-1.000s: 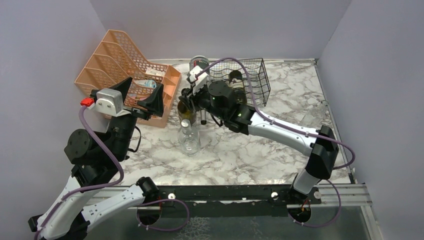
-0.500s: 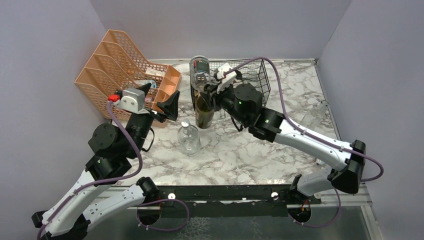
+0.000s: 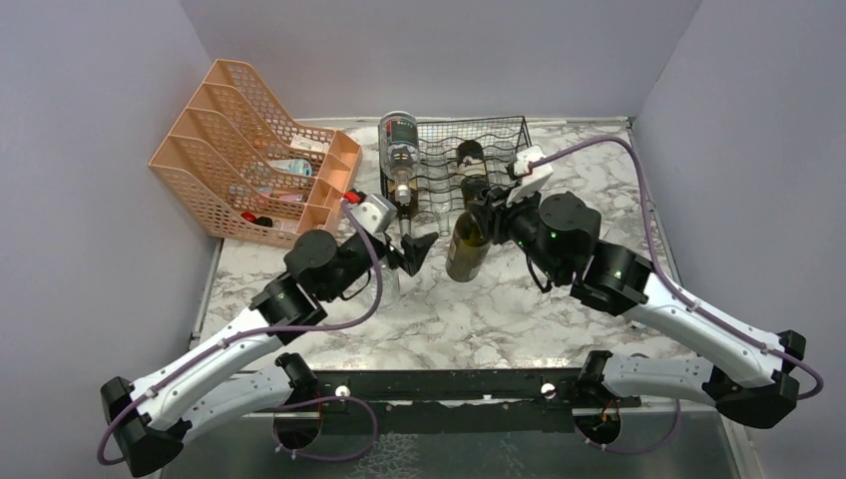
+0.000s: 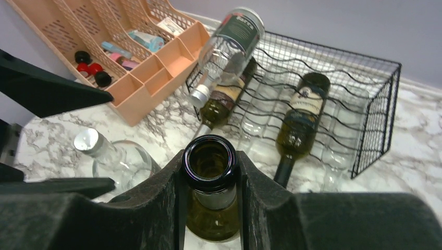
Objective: Put the wine bottle on the wine rack
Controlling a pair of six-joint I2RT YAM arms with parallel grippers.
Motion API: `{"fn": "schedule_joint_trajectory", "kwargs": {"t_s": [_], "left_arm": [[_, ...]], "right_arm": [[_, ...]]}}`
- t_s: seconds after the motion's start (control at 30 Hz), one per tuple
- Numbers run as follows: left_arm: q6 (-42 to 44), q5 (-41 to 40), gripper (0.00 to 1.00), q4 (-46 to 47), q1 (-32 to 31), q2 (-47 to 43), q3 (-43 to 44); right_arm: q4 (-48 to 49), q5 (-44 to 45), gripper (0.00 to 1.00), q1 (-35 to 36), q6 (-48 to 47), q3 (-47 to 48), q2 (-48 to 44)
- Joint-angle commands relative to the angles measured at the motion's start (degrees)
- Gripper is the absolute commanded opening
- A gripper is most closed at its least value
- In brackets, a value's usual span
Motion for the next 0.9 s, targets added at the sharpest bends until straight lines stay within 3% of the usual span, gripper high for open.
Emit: {"fn": "schedule_joint_trajectory", "kwargs": {"t_s": [0.0, 0.23, 0.43, 0.87], "left_arm": [[-0.66, 14.64, 0.99, 12.99, -0.1, 2.73, -6.1], [-0.77, 24.5, 0.99, 23.24, -0.24, 11.53, -11.37], [-2.6, 27.51, 0.99, 30.94, -0.7, 17.53, -13.15], [-4.3, 39.53, 0.99, 37.62, -1.45, 26.23, -10.97]], "right_arm": [[-4.49, 4.17, 0.01, 0.19, 5.86, 0.01, -5.26], [-7.58, 2.11, 0.01, 0.25, 8.66, 0.05, -9.09], [-7.01, -1.58, 0.01, 0.23, 8.64, 1.01, -11.21], [-1.19, -12.23, 0.01, 0.21, 7.08, 2.79, -13.04]]}}
